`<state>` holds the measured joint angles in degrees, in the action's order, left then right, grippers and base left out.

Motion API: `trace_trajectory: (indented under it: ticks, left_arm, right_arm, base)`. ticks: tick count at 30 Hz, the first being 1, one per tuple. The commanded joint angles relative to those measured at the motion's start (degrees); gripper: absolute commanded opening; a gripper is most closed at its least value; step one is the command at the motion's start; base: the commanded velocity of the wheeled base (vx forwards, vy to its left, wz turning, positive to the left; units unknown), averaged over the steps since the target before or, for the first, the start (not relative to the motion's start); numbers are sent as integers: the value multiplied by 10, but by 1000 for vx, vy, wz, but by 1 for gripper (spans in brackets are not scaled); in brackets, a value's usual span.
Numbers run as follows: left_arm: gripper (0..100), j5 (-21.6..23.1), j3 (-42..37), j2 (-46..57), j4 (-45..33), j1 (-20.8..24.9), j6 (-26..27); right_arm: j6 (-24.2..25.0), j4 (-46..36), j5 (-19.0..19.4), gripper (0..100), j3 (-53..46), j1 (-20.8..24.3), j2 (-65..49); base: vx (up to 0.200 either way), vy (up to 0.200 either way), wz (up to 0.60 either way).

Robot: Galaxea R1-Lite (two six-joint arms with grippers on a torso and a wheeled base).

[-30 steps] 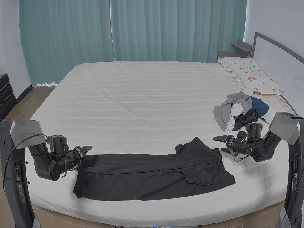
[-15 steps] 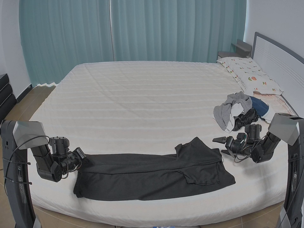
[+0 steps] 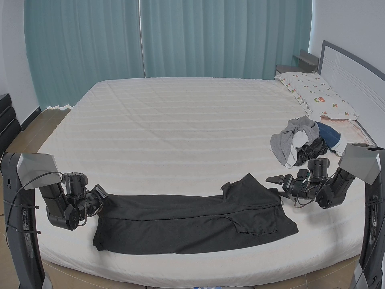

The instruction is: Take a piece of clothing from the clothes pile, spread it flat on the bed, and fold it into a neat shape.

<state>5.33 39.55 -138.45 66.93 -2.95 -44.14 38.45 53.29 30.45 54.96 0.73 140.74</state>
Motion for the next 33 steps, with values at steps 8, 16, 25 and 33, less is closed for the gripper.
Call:
trace_trajectory:
  ticks: [8,16,25,33]
  left_arm:
    - [0,0,0,1,0,-1,-1]
    - [0,-1,0,1,0,-11,-1]
    - [0,-17,14,2,7,-20,-16]
    - [0,-23,17,-2,29,-22,-30]
  right_arm:
    - [0,-33,-1,100,40,4,24]
    - [4,-42,-13,0,55,4,25]
    - [16,-9,-18,0,60,-10,24]
    - [47,55,-40,0,64,-10,42]
  base:
    - [0,0,0]
    - [0,0,0]
    - [0,0,0]
    - [0,0,0]
